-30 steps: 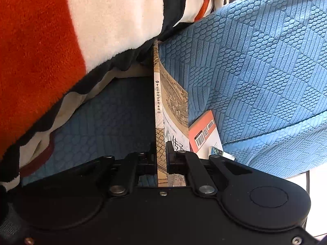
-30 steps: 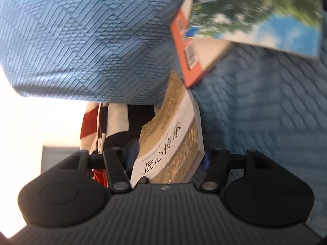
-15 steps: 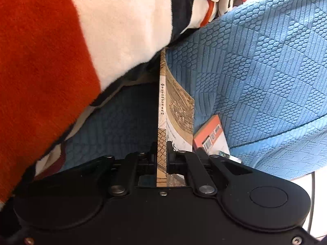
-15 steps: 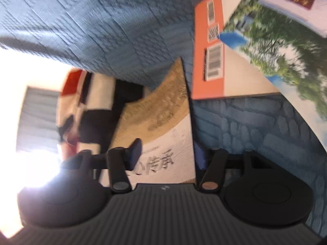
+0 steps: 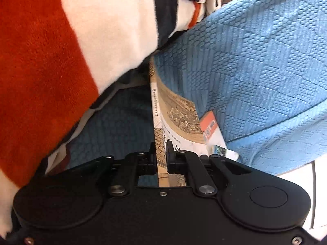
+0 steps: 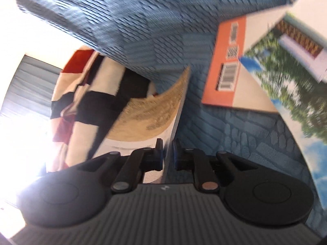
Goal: Organize objects
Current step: 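Lift the tan book with both grippers and carry it toward the postcards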
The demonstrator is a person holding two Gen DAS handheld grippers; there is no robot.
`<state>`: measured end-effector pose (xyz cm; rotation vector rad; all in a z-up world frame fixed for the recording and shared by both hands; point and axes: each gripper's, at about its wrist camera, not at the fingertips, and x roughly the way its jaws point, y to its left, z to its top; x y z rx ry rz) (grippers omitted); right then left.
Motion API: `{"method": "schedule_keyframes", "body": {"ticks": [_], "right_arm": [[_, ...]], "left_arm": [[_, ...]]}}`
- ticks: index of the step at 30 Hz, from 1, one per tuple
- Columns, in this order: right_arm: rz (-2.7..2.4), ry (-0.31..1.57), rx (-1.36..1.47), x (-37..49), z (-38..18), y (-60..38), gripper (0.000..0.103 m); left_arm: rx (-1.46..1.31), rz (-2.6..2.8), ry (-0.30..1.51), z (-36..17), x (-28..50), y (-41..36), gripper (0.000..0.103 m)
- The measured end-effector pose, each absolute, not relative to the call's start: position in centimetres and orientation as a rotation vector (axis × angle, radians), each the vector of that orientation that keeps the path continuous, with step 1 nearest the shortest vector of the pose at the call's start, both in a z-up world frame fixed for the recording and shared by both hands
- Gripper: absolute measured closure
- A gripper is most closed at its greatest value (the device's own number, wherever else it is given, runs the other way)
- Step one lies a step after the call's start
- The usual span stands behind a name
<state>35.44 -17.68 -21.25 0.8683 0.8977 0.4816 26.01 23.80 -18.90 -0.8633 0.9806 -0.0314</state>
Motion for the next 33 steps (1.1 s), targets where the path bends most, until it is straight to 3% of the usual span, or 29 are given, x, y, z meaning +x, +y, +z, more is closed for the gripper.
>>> {"method": "schedule_keyframes", "body": {"ticks": [20, 27, 33], "right_arm": [[0.436, 0.676, 0.787, 24.7, -6.7, -23.6, 0.09], [0.372, 0.628, 0.788, 19.6, -4.5, -26.4, 0.09], [0.315, 0.627, 0.785, 15.7, -4.8, -28.3, 0.09]], "left_arm": [[-0.733, -0.271, 0.879, -5.5, 19.7, 17.4, 0.095], [-0.675, -0.359, 0.888, -2.6, 17.3, 13.6, 0.095], [-0.641, -0.419, 0.924, -3.5, 15.2, 10.7, 0.095]]}}
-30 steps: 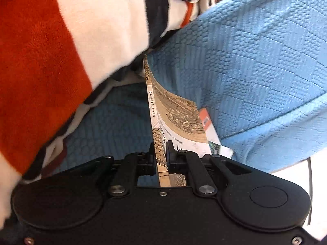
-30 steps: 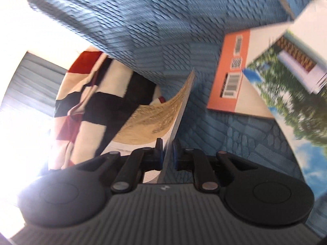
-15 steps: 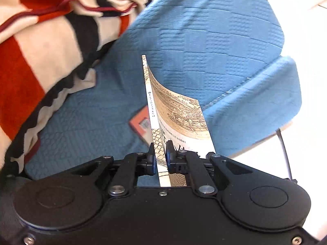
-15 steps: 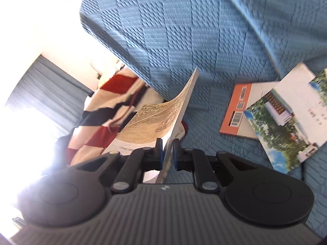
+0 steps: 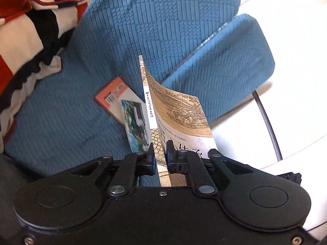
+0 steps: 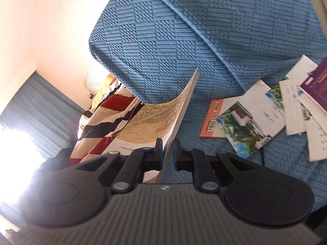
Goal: Organize objects
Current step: 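Lift the tan book with both grippers and carry it toward the postcards, then lower the tan book flat onto the seat and open both grippers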
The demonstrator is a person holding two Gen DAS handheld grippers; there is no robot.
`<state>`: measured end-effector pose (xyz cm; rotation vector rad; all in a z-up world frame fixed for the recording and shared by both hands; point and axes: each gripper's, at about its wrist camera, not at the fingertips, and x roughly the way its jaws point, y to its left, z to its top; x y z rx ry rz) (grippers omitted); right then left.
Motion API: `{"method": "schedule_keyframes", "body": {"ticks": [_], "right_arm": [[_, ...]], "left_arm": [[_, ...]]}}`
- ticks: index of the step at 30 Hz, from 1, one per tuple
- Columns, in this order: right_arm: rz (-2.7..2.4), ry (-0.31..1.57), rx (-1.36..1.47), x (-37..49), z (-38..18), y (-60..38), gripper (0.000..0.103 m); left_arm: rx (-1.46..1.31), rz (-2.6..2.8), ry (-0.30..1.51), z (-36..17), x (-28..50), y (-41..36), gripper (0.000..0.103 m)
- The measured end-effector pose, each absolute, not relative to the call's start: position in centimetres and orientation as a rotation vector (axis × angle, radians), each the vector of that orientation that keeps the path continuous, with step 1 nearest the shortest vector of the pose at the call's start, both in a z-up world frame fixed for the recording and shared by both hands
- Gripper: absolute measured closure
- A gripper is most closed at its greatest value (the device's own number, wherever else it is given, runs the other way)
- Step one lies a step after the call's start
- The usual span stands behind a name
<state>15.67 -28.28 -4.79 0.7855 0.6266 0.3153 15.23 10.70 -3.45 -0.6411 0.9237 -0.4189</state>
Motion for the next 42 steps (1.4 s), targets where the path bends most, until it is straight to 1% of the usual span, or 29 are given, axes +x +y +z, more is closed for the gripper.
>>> {"method": "schedule_keyframes", "body": {"ticks": [9, 16, 28, 42], "right_arm": [[0.266, 0.67, 0.77, 11.8, -8.0, -29.7, 0.09], [0.235, 0.734, 0.776, 9.3, -11.5, -29.9, 0.09], [0.181, 0.83, 0.769, 8.2, -15.7, -29.3, 0.09], [0.121, 0.85, 0.783, 9.5, -18.0, -29.8, 0.09]], "left_arm": [[-0.619, -0.446, 0.989, -7.2, 12.5, 8.7, 0.095], [-0.627, -0.431, 1.074, -11.5, 10.5, 7.9, 0.094], [-0.643, -0.39, 1.204, -17.1, 9.6, 7.8, 0.094], [-0.609, -0.387, 1.216, -18.8, 11.1, 6.3, 0.094]]}}
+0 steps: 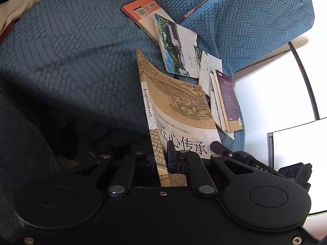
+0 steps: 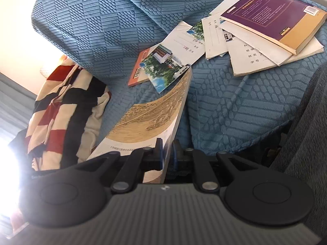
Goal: Organize objects
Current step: 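Lower the tan book flat onto the seat and open both grippers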
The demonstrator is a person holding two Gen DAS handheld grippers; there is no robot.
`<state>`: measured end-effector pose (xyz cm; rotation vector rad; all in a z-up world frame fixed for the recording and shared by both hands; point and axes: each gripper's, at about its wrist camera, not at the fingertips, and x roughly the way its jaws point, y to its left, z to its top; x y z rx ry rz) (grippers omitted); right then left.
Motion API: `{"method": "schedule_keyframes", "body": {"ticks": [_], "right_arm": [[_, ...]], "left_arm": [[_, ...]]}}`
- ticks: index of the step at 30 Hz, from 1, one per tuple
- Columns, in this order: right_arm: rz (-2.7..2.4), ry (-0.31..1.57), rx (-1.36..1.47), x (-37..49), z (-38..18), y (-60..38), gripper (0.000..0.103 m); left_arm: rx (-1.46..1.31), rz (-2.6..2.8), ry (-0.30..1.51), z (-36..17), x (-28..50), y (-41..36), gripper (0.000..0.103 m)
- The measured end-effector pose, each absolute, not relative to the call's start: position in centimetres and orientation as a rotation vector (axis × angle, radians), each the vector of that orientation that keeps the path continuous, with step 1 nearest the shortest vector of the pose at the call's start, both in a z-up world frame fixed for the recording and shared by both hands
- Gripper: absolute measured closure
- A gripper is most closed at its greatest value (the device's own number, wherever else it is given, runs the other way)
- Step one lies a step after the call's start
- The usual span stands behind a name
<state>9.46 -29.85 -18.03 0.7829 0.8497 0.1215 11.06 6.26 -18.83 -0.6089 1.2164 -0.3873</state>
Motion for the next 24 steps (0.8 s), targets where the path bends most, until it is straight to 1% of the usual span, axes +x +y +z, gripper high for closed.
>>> {"method": "schedule_keyframes", "body": {"ticks": [10, 17, 24], "right_arm": [[0.094, 0.868, 0.74, 11.7, -19.6, -29.6, 0.09], [0.053, 0.874, 0.709, 13.4, -20.7, -29.6, 0.09], [0.031, 0.926, 0.679, 14.5, -22.4, -29.1, 0.09]], "left_arm": [[-0.529, -0.372, 1.186, -19.4, 13.0, 4.7, 0.094], [-0.525, -0.367, 1.22, -21.4, 14.7, 4.0, 0.095], [-0.533, -0.354, 1.274, -24.1, 16.2, 4.4, 0.095]]}}
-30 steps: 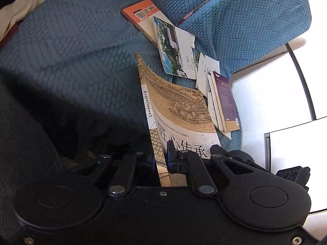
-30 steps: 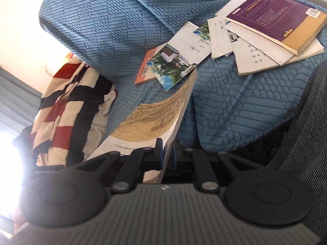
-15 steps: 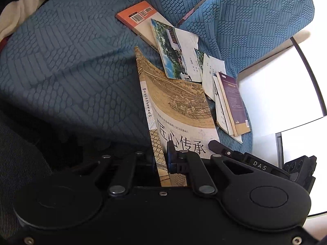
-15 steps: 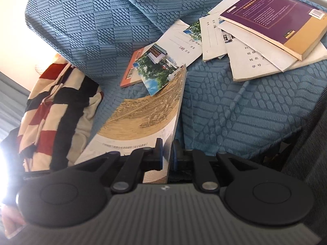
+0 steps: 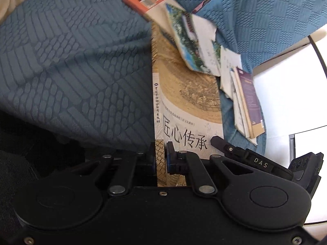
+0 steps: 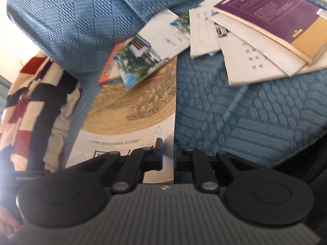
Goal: Organize objects
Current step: 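Lower the tan book flat onto the seat and open both grippers, then raise both tools away from the placed tan book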
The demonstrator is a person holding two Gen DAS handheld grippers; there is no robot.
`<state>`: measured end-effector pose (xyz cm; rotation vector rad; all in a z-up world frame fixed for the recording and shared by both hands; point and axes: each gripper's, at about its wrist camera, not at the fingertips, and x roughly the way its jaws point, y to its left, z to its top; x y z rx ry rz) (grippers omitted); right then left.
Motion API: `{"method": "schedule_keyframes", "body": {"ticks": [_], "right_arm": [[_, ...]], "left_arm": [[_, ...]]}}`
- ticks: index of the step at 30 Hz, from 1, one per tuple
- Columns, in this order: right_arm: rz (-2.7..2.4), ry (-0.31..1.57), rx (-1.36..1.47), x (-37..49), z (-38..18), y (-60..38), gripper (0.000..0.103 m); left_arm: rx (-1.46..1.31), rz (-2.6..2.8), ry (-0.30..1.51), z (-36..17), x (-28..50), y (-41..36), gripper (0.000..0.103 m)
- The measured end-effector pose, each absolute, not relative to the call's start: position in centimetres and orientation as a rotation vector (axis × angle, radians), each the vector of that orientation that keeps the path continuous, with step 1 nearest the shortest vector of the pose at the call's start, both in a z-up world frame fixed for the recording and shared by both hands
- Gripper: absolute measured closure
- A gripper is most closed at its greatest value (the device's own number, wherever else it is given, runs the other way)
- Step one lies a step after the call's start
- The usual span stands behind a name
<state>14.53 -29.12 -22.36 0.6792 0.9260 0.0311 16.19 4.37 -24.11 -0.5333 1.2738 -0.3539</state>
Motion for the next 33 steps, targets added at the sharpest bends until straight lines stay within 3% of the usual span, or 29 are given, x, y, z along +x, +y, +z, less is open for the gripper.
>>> {"method": "schedule_keyframes", "body": {"ticks": [6, 10, 15, 33], "right_arm": [[-0.031, 0.963, 0.665, 14.8, -22.2, -29.2, 0.086], [-0.022, 0.978, 0.649, 14.8, -21.1, -29.1, 0.077], [-0.033, 0.988, 0.573, 14.2, -19.1, -28.7, 0.076], [-0.02, 0.691, 0.395, 8.1, -5.4, -27.6, 0.076]], "left_arm": [[-0.534, -0.355, 1.271, -24.2, 16.0, 4.8, 0.089], [-0.478, -0.322, 1.268, -22.8, 15.6, 5.4, 0.089], [-0.448, -0.297, 1.22, -20.4, 14.9, 6.6, 0.091], [-0.34, -0.421, 0.962, -7.5, 11.9, 2.8, 0.092]]}}
